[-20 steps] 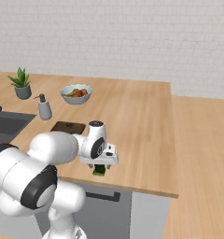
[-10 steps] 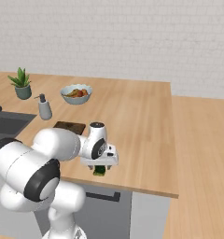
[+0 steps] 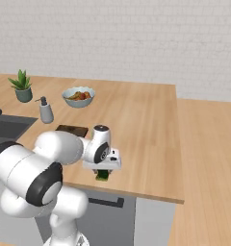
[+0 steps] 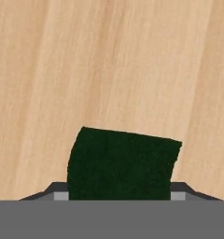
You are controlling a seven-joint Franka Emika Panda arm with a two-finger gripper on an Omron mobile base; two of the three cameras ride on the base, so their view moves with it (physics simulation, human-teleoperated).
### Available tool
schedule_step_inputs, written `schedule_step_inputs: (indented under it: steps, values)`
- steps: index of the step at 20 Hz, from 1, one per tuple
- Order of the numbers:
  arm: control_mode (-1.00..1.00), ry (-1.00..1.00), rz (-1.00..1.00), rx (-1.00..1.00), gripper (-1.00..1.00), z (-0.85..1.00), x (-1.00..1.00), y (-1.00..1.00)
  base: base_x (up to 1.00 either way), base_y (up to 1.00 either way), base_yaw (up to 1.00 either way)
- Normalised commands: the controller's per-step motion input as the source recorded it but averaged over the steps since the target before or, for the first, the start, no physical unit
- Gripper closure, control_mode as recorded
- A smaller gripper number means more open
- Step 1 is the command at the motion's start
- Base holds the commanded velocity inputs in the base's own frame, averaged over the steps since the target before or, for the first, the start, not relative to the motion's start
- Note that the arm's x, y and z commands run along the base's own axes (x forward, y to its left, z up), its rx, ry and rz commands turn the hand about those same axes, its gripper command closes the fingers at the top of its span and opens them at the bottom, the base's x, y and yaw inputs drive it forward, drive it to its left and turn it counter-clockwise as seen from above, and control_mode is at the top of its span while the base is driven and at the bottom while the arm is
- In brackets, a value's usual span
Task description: Pick up the sponge from the counter and clean the cutting board by briefly scrubbing or pressing down on the cutting board. Once finished, release the sponge.
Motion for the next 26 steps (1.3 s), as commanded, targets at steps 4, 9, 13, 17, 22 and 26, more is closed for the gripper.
schedule_step_inputs:
  steps: [4, 9, 13, 17, 22, 26]
  values:
    - [-1.00, 0.00, 0.00, 0.08, 1.00, -0.02, -0.05, 0.02, 0.00, 0.00, 0.00]
    - [-1.00, -0.03, 0.00, 0.00, 1.00, 0.84, -0.04, 0.49, 0.00, 0.00, 0.00]
    - [-1.00, -0.01, -0.09, 0.04, 1.00, 1.00, 0.01, 0.90, 0.00, 0.00, 0.00]
    - [-1.00, 0.00, -0.10, 0.11, 1.00, 0.78, 0.35, 1.00, 0.00, 0.00, 0.00]
    - [-1.00, 0.02, -0.15, 0.16, 1.00, 0.47, 0.68, 0.94, 0.00, 0.00, 0.00]
    - [-1.00, 0.01, -0.14, 0.00, 1.00, 0.32, 0.66, 0.98, 0.00, 0.00, 0.00]
